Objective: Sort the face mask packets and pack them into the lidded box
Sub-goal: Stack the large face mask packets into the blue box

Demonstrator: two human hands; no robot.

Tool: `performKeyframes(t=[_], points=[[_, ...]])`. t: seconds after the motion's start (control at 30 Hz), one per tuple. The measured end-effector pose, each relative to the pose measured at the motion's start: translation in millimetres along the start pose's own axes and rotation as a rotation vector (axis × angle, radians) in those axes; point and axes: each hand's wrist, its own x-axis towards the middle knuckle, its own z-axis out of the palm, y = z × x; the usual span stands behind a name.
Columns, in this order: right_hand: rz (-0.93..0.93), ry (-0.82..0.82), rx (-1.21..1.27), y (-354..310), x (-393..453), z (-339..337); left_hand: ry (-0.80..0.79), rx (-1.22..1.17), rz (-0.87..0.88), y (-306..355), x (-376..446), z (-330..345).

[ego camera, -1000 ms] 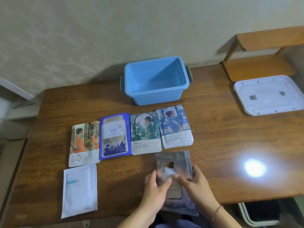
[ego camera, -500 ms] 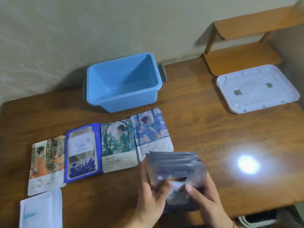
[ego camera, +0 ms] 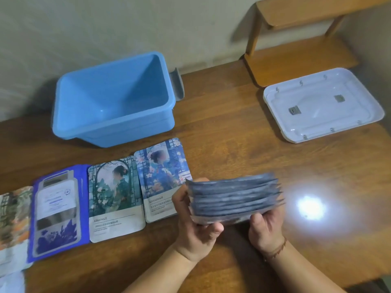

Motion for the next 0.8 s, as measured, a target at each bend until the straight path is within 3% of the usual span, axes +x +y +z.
performKeyframes(t=[0.13,0.23,0.33,0.43,0.5,0.57,0.63,0.73,0.8], points=[[0.007,-0.015,-0.075,6,2,0,0.056,-0.008,0.066,-1,0,4],[0.015,-0.024,-0.100,1,6,0,0.086,-0.142,0.015,-3,0,4],[0.142,-0.014,-0.102,-15,9,4,0.110,-0.126,-0.014,0,1,-1],[0.445,-0.058,-0.270,-45,15,13,0.206,-0.259,-0.359,17,0,-5],[0.614,-0.236,-0.358,-69,20,5,0.279,-0.469,-0.697,32,-4,-5],[0.711,-0.362,-0.240,-94,17,-11,0.313,-0.597,-0.861,48,-6,-8],[0.727,-0.249,-0.063,-111,-2,-21,0.348,-0.656,-0.920,65,-8,-9],[0.733,0.171,0.337,-106,-46,-15,0.396,-0.675,-0.908,76,-9,-4],[0.757,0.333,0.446,-92,-67,1,0.444,-0.622,-0.869,76,-13,4]])
